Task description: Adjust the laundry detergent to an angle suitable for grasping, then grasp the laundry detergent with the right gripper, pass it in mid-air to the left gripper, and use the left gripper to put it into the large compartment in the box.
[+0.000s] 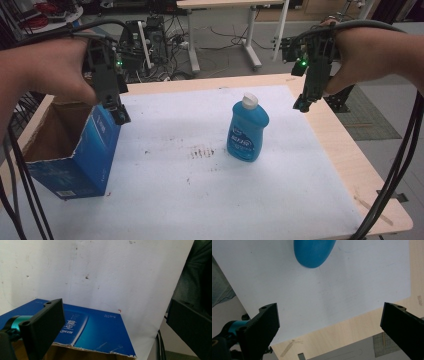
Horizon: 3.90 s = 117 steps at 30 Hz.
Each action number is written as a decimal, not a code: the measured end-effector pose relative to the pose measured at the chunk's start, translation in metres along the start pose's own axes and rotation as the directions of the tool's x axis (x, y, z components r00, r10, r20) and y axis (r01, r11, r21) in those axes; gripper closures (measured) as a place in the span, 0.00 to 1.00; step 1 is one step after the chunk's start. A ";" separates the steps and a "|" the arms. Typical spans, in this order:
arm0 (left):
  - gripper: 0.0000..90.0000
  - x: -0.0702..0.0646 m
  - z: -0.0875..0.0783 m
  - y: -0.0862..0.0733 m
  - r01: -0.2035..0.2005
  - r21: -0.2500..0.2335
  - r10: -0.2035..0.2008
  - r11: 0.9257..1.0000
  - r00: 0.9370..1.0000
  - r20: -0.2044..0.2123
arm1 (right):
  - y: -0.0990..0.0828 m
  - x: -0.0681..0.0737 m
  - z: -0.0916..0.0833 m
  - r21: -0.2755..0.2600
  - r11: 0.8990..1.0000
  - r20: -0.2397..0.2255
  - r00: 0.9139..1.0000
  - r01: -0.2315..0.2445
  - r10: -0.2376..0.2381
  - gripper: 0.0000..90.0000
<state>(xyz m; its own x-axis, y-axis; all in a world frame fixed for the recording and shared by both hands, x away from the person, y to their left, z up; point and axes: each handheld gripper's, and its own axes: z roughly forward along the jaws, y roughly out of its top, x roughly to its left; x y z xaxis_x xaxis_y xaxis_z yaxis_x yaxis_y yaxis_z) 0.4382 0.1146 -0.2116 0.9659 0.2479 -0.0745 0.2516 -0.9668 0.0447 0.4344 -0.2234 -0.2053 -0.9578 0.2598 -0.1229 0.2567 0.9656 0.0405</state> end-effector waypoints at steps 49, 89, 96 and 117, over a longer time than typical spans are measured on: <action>0.02 -0.010 0.001 -0.002 -0.011 -0.023 0.010 1.000 0.999 -0.031 | -0.010 0.012 0.007 -0.039 0.999 0.003 1.000 -0.014 0.014 0.01; 0.02 -0.015 -0.005 -0.014 -0.028 -0.042 0.025 0.999 0.998 -0.059 | -0.063 0.038 0.098 -0.530 0.784 -0.182 0.947 -0.322 0.265 0.01; 0.02 -0.014 -0.005 -0.016 -0.019 -0.043 0.016 0.999 0.998 -0.060 | -0.065 0.040 0.114 -0.591 0.730 -0.190 0.939 -0.344 0.288 0.01; 0.02 -0.016 -0.001 -0.023 -0.018 -0.039 0.016 0.999 0.998 -0.067 | -0.053 0.042 0.161 -0.700 0.584 -0.262 0.909 -0.410 0.323 0.01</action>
<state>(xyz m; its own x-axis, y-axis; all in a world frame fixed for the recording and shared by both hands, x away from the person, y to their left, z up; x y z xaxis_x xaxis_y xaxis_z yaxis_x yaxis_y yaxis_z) 0.4167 0.1332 -0.2103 0.9716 0.2364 -0.0072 0.2362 -0.9680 0.0850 0.4019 -0.2623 -0.3726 -0.8217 0.5465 0.1615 0.4521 0.4526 0.7686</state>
